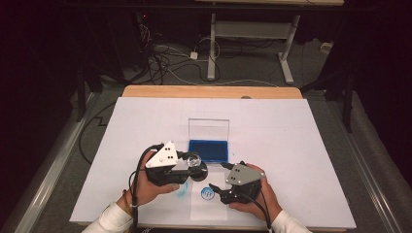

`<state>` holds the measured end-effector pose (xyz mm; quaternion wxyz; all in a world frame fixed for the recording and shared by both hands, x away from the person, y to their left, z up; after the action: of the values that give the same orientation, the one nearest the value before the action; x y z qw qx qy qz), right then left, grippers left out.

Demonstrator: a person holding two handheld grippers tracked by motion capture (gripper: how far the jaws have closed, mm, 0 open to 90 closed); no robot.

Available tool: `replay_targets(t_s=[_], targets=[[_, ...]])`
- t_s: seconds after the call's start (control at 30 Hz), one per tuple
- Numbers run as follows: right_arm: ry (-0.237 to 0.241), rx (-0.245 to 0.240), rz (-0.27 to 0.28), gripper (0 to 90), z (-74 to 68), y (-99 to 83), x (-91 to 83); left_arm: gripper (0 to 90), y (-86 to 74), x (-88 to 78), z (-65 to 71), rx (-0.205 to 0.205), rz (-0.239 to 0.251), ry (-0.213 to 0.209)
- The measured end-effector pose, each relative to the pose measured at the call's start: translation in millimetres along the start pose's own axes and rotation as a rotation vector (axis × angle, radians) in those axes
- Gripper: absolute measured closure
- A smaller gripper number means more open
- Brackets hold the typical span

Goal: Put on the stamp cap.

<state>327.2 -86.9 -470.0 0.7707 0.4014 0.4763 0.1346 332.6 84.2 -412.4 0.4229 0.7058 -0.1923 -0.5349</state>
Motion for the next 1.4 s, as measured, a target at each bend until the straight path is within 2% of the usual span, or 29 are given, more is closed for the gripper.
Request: replay_targets(t_s=[0.33, 0.87, 1.2, 1.4], targets=[[-0.057, -0.016, 0.017, 27.8, 8.5, -1.2, -13.2, 54.5, -6.8, -1.0, -2.5, 0.006, -0.028, 0.025], [-0.150, 0.038, 0.020, 27.4, 30.1, -19.5, -39.0, 54.5, -12.3, -0.7, -6.2, 0.021, -0.060, 0.056], [-0.178, 0.059, 0.006, 27.0, 33.1, -33.1, -48.3, 54.5, -14.8, -2.7, -12.0, 0.018, -0.064, 0.072], [-0.204, 0.068, 0.028, 27.2, 34.6, -37.0, -56.6, 54.5, -17.1, -4.8, -18.3, 0.010, -0.069, 0.089]])
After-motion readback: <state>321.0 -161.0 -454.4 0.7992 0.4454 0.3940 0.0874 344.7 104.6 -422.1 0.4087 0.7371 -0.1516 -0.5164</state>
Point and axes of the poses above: each handheld gripper's, and its own axes: x roughly forward along the jaws, y roughly out of its top, z roughly to its right, the point moved 6 cm from there along x, roughly forward along the jaws, and after that the axes turned 7 degrees about -z, right-handed, at the moved point
